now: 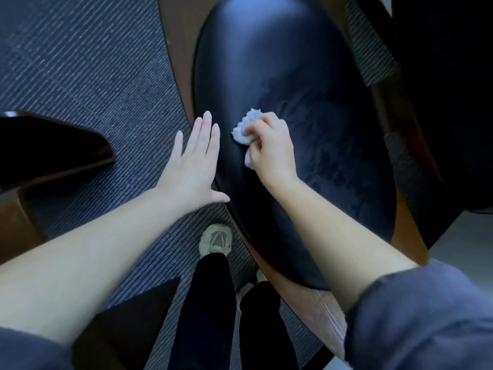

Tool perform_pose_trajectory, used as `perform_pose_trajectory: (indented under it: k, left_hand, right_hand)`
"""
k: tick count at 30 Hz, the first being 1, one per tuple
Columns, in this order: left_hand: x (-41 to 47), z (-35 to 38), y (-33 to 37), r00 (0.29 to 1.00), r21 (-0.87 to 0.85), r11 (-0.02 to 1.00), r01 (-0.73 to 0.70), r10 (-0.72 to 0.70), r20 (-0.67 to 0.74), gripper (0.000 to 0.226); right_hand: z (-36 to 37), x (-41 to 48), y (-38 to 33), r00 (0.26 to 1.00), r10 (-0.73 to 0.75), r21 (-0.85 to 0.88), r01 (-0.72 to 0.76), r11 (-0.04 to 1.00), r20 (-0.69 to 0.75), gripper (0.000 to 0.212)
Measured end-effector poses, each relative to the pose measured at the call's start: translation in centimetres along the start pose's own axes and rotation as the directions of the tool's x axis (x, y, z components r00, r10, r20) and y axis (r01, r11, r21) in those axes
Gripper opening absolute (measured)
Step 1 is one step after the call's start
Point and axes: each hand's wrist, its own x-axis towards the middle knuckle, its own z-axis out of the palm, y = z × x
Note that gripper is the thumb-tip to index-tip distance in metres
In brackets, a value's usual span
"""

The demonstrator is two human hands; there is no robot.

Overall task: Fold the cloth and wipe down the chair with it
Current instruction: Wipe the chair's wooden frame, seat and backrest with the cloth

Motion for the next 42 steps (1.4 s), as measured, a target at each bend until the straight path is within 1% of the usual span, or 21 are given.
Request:
perform_pose_trajectory:
  k: [4,6,9,11,13,16,20,22,24,26,27,29,31,33,35,37,38,39,40,41,42]
  left_hand:
    - [0.1,-0.5,1.9,0.999,-0.007,0.999,0.048,-0.048,0.000,0.143]
    - [0.2,-0.6,3.3,0.999,0.030,0.999,0.040,-0.040,-0.003,0.144]
    - [0.5,0.0,5.2,0.999,0.090,0.995,0.035,-0.038,0.033,0.146]
    - [0.7,0.3,5.9,0.997,0.124,0.990,0.067,-0.072,0.040,0.147]
    - [0.7,0.5,6.2,0.994,0.162,0.981,0.103,-0.109,0.029,0.147]
    - [0.9,0.2,6.9,0.989,0.203,0.970,0.133,-0.144,0.043,0.146]
    - [0.6,-0.5,8.0,0.977,0.197,0.964,0.179,-0.198,0.081,0.142]
    - [-0.1,-0.7,8.5,0.975,0.191,0.966,0.173,-0.195,0.105,0.134]
    - [-0.7,-0.8,9.0,0.968,0.159,0.972,0.171,-0.196,0.157,0.129]
    - [-0.8,-0.9,9.9,0.954,0.106,0.975,0.194,-0.213,0.212,0.136]
    - [-0.7,-0.9,10.4,0.948,0.085,0.974,0.212,-0.226,0.226,0.141]
    - [-0.5,-0.4,11.2,0.939,0.071,0.963,0.258,-0.268,0.216,0.149]
    - [-0.3,0.1,11.7,0.934,0.082,0.953,0.292,-0.302,0.190,0.152]
    - [-0.4,0.4,12.2,0.931,0.096,0.946,0.309,-0.322,0.173,0.152]
    - [-0.3,0.4,12.7,0.929,0.124,0.937,0.326,-0.342,0.142,0.153]
    - [-0.2,0.5,13.0,0.923,0.153,0.927,0.342,-0.362,0.128,0.154]
    - [-0.1,0.5,13.1,0.920,0.160,0.922,0.352,-0.372,0.122,0.154]
    - [-0.1,0.6,13.3,0.917,0.166,0.918,0.360,-0.381,0.120,0.154]
    - [-0.1,0.7,13.4,0.914,0.176,0.914,0.366,-0.388,0.118,0.154]
    - [-0.1,0.8,13.5,0.911,0.192,0.909,0.370,-0.396,0.114,0.154]
    - [0.0,0.9,13.6,0.909,0.209,0.903,0.375,-0.403,0.109,0.154]
  right_hand:
    - [-2.8,-7.8,3.0,0.989,-0.080,-0.047,0.087,0.995,0.128,0.027]
    - [-5.0,-12.3,4.5,0.981,-0.062,-0.080,0.078,0.994,0.186,0.025]
    - [-5.6,-11.9,5.0,0.972,-0.067,-0.072,0.085,0.994,0.227,0.027]
    - [-4.2,-7.7,4.6,0.985,-0.078,-0.067,0.089,0.994,0.151,0.030]
    - [-2.5,-3.1,3.9,0.998,-0.035,-0.048,0.037,0.998,0.045,0.032]
    - [-2.0,-0.6,3.8,0.999,-0.043,0.012,0.042,0.999,0.024,0.031]
    - [-5.8,-8.6,7.1,0.946,-0.229,-0.033,0.243,0.970,0.231,0.026]
    - [-8.4,-12.9,8.8,0.899,-0.250,-0.034,0.281,0.959,0.359,0.026]
    - [-9.7,-13.4,9.5,0.858,-0.273,-0.004,0.304,0.953,0.434,0.027]
    - [-8.7,-10.7,9.1,0.866,-0.290,-0.020,0.326,0.945,0.407,0.029]
    - [-7.6,-8.7,8.5,0.905,-0.260,-0.030,0.286,0.958,0.336,0.033]
    - [-5.4,-4.8,7.2,0.974,-0.114,-0.031,0.122,0.992,0.194,0.035]
    - [-4.7,-3.6,6.8,0.984,-0.052,0.005,0.052,0.999,0.170,0.037]
    - [-5.5,-6.7,8.0,0.953,-0.180,0.011,0.182,0.983,0.242,0.039]
    - [-7.9,-11.8,9.8,0.871,-0.296,0.017,0.315,0.949,0.392,0.033]
    - [-10.8,-14.9,11.7,0.811,-0.338,0.044,0.362,0.931,0.477,0.029]
    - [-11.6,-14.8,12.8,0.827,-0.324,0.006,0.362,0.932,0.460,0.028]
    - [-12.0,-13.9,13.9,0.884,-0.246,-0.072,0.298,0.952,0.398,0.027]
    - [-12.0,-12.5,14.9,0.956,-0.086,-0.159,0.135,0.978,0.282,0.028]
    - [-11.7,-10.9,15.5,0.986,0.107,-0.199,-0.080,0.977,0.126,0.029]
    - [-11.0,-9.9,15.5,0.967,0.253,-0.192,-0.248,0.950,0.003,0.029]
